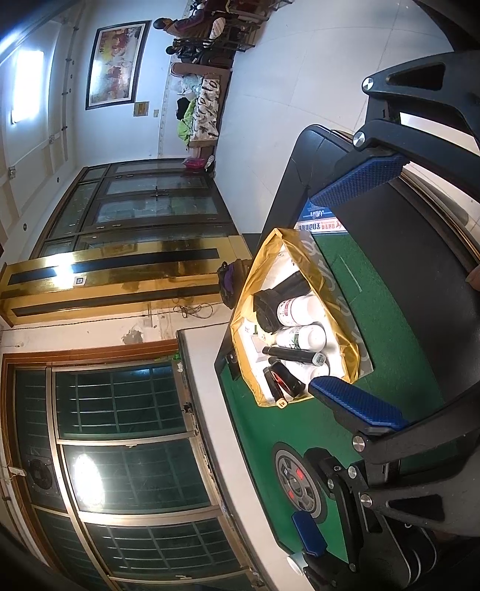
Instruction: Organize rigid objects
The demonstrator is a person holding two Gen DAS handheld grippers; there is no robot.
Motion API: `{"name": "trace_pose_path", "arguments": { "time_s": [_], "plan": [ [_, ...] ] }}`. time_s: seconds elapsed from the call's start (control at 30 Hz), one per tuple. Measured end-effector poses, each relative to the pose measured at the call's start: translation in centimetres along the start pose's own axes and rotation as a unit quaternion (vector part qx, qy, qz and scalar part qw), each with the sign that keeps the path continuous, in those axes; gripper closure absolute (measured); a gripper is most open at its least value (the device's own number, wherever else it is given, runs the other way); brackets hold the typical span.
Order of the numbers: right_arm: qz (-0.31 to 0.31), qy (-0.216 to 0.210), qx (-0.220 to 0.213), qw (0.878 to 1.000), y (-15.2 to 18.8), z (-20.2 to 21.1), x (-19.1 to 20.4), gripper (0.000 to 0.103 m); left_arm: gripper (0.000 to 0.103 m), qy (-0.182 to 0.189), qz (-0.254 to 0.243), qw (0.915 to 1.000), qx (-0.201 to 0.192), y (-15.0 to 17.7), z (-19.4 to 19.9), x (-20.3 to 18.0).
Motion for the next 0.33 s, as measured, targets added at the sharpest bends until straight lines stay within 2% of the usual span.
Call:
{"name": "trace_pose_path", "arguments": {
  "time_s": [0.33],
  "plan": [
    [-0.001,0.003,-0.001,1.0,0.11,0.07,-0.19,0.013,0.021,0.005,-0.006,0.9999,0.012,0.37,-0.28,-0.11]
  ]
}}
Point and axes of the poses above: each gripper's, at about its wrist camera, not at the fingertips, and z roughly against the way its jaws point, x to its left, y to its underside, the point moved 8 cm from there along -z, roughly the way its jaws point, and after that the axes turned 5 degrees about y, right-handed, at the moved point
